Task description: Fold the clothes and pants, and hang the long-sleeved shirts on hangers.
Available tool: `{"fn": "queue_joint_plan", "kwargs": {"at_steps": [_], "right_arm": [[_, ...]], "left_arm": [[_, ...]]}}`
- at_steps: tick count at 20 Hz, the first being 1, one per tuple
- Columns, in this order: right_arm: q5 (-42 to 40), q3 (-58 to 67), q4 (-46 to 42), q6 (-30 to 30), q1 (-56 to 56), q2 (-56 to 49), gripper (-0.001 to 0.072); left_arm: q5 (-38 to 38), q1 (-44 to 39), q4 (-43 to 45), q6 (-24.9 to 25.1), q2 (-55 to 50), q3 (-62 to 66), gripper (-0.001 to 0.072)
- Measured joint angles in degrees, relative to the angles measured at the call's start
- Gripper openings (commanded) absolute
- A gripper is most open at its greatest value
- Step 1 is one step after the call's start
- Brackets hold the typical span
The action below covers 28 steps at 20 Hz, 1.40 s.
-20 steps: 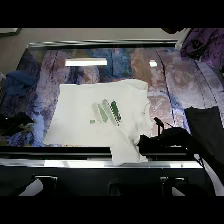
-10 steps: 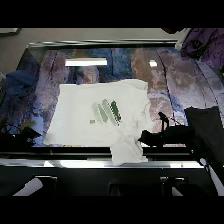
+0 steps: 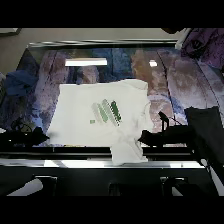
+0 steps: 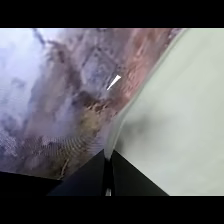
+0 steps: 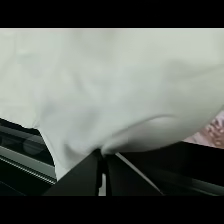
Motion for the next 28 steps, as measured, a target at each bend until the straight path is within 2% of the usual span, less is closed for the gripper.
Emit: {"fn": "queue_joint_plan", "kwargs": {"at_steps": [5, 10, 14, 17, 23, 28], "right_arm": [[0.5, 13.5, -2.6, 1.0, 0.0, 0.0, 0.0029], [0.8, 40.8, -13.9, 5.1, 0.0, 0.0, 0.0030], [-3.6, 63.3, -21.6, 8.0, 0.0, 0.5, 0.0030], [-9.5, 75.8, -24.3, 9.7, 0.0, 2.9, 0.0030], [-16.2, 84.0, -29.1, 15.3, 0.0, 12.0, 0.0030], [-18.2, 85.0, -32.0, 19.4, 0.0, 9.7, 0.0030]], "left_arm": [[-0.5, -4.8, -5.7, 0.3, 1.6, 8.6, 0.0013], [-0.7, -9.6, -7.0, -3.5, 5.6, 33.8, 0.0013], [-1.0, -10.8, -3.4, -7.5, 10.0, 56.6, 0.0013], [-1.7, -11.1, 2.6, -11.0, 16.0, 66.2, 0.0013], [-6.1, -11.3, 15.9, -17.6, 28.3, 71.3, 0.0014], [-12.5, -11.3, 18.1, -18.5, 28.0, 69.5, 0.0014]]}}
